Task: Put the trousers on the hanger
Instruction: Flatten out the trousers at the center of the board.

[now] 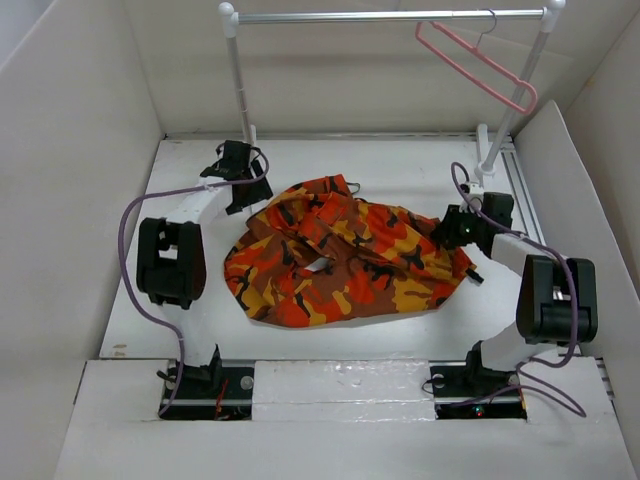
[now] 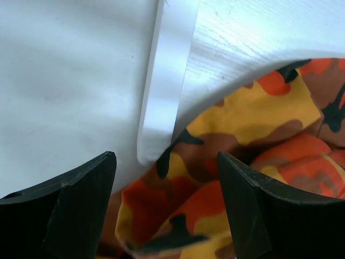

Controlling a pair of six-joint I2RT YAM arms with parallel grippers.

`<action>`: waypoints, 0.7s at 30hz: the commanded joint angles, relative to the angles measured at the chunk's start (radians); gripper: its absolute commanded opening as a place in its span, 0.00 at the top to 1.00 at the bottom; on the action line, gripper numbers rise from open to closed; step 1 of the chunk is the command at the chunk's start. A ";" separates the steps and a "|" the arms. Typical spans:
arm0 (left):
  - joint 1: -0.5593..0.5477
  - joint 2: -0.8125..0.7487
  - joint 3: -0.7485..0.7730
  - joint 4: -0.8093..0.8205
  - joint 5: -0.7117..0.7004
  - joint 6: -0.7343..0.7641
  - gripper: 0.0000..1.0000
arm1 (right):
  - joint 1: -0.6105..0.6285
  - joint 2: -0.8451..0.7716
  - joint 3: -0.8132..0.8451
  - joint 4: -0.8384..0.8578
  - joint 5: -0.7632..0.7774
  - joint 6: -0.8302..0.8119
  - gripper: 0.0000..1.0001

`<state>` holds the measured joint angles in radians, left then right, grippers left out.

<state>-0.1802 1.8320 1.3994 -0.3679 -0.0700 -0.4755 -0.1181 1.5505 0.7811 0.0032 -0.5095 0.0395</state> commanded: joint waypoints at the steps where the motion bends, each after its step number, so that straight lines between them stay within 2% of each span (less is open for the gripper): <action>1: 0.015 0.050 0.052 0.023 0.001 0.014 0.29 | 0.021 -0.059 -0.031 0.152 -0.060 0.046 0.77; 3: 0.036 0.079 0.055 0.043 0.062 0.015 0.37 | 0.032 -0.148 -0.028 0.086 0.003 0.030 1.00; 4: 0.047 0.085 0.052 0.047 0.065 0.011 0.37 | 0.032 -0.189 -0.026 0.061 0.025 0.030 1.00; 5: 0.047 0.090 0.046 0.053 0.097 0.006 0.43 | 0.053 -0.231 -0.025 0.031 0.048 0.020 1.00; 6: 0.047 0.093 0.039 0.069 0.104 0.005 0.53 | 0.064 -0.327 -0.023 0.002 0.107 0.014 1.00; 7: 0.047 0.095 0.032 0.075 0.128 0.002 0.88 | 0.075 -0.378 -0.011 -0.116 0.146 0.008 1.00; 8: 0.047 0.093 0.035 0.073 0.127 -0.008 1.00 | 0.086 -0.430 -0.006 -0.167 0.176 -0.007 1.00; 9: 0.047 0.092 0.036 0.063 0.121 -0.018 1.00 | 0.101 -0.532 0.001 -0.211 0.225 -0.015 1.00; 10: 0.047 0.058 0.026 0.069 0.134 -0.023 1.00 | 0.101 -0.584 0.018 -0.321 0.245 -0.023 1.00; 12: 0.047 -0.005 0.007 0.075 0.138 -0.026 1.00 | 0.101 -0.679 0.043 -0.414 0.291 -0.027 1.00; 14: 0.080 -0.155 -0.054 0.087 0.188 -0.058 1.00 | 0.101 -0.803 0.113 -0.564 0.325 -0.072 1.00; 15: 0.093 -0.324 -0.122 0.127 0.241 -0.084 1.00 | 0.145 -0.840 0.172 -0.644 0.368 -0.081 1.00; 16: 0.103 -0.326 -0.144 0.127 0.242 -0.084 1.00 | 0.146 -0.851 0.173 -0.673 0.368 -0.081 1.00; 19: 0.104 -0.489 -0.186 0.067 0.147 -0.107 1.00 | 0.156 -0.877 0.289 -0.753 0.413 -0.078 1.00; 21: 0.104 -0.530 -0.195 0.009 0.116 -0.110 1.00 | 0.156 -0.874 0.349 -0.781 0.463 -0.087 1.00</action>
<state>-0.0811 1.3979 1.2232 -0.3157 0.0860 -0.5568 0.0334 0.6857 1.0317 -0.6792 -0.1661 -0.0196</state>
